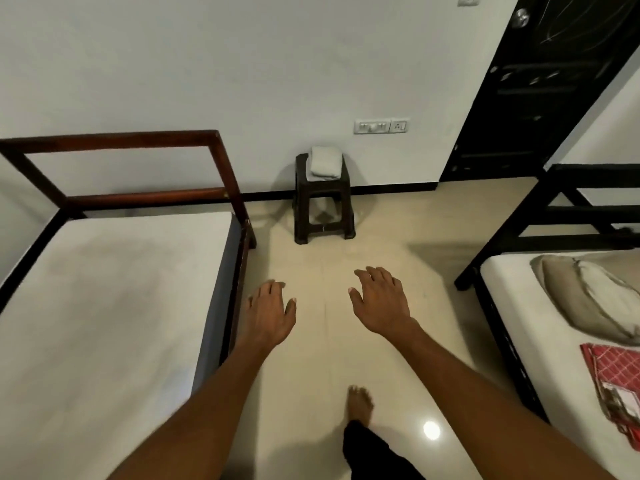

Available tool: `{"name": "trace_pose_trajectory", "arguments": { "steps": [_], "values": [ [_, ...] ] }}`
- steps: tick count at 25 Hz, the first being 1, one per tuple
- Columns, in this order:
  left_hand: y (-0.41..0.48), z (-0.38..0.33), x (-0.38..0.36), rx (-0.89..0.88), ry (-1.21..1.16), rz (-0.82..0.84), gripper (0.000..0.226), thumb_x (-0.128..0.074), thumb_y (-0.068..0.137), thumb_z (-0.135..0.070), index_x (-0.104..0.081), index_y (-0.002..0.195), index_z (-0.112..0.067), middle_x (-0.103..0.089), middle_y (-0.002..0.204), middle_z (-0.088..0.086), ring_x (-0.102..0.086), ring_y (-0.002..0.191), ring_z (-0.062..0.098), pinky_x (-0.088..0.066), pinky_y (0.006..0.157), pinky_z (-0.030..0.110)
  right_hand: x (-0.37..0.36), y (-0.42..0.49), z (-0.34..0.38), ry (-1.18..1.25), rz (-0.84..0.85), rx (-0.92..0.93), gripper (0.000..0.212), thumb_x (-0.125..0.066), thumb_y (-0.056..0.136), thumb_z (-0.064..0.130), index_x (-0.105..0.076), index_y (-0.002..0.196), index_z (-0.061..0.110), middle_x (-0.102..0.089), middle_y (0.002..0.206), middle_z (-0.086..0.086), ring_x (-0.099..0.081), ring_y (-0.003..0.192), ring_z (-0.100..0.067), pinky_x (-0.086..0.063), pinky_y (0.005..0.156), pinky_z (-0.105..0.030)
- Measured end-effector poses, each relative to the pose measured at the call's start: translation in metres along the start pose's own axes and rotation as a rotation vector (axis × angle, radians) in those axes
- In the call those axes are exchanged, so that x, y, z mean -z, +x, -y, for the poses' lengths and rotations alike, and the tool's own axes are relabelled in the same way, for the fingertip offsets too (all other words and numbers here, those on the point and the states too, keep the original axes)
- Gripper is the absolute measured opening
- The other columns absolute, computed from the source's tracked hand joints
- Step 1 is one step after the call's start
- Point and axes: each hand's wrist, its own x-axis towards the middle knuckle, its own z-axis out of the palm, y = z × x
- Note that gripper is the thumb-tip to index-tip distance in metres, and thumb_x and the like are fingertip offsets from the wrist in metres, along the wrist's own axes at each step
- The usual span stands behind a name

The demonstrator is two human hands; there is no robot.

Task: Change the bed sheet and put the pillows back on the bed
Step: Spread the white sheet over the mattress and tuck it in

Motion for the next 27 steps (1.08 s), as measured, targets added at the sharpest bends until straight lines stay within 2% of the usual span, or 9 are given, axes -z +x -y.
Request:
{"name": "trace_pose_trajectory", "arguments": {
  "steps": [7,16,22,27],
  "values": [
    [0.203,-0.050,0.027,0.007,0.012,0.021,0.047,-0.051,0.105,-0.042,-0.051,0.145,-0.017,-0.051,0.148,0.006,-0.048,0.137,0.027,-0.037,0.115,0.047,0.042,0.191,-0.046,-0.023,0.088,0.031,0.054,-0.040,0.106,0.047,-0.046,0.152,0.020,-0.048,0.155,-0.005,-0.037,0.147,-0.026,-0.032,0.119,-0.044],
    [0.456,-0.002,-0.001,0.127,0.051,0.088,0.051,-0.049,0.103,-0.049,-0.048,0.147,-0.023,-0.047,0.152,0.001,-0.044,0.142,0.024,-0.038,0.116,0.045,0.015,0.471,-0.034,-0.026,0.143,0.075,0.054,-0.040,0.105,0.047,-0.044,0.152,0.020,-0.044,0.158,-0.006,-0.033,0.151,-0.027,-0.028,0.123,-0.044],
    [0.621,0.008,0.010,0.083,0.079,0.177,0.053,-0.046,0.104,-0.049,-0.044,0.151,-0.025,-0.038,0.162,0.002,-0.033,0.152,0.022,-0.028,0.124,0.047,0.009,0.638,-0.026,-0.024,0.203,0.045,0.055,-0.046,0.103,0.046,-0.044,0.150,0.019,-0.046,0.155,-0.005,-0.036,0.148,-0.027,-0.030,0.121,-0.042],
    [0.744,0.003,0.003,0.120,0.082,0.232,0.054,-0.047,0.104,-0.046,-0.042,0.152,-0.021,-0.036,0.162,0.005,-0.031,0.152,0.024,-0.027,0.125,0.050,-0.015,0.774,-0.031,-0.029,0.294,0.080,0.057,-0.049,0.101,0.046,-0.044,0.151,0.020,-0.049,0.151,-0.005,-0.040,0.144,-0.027,-0.033,0.120,-0.044]
  ]
}}
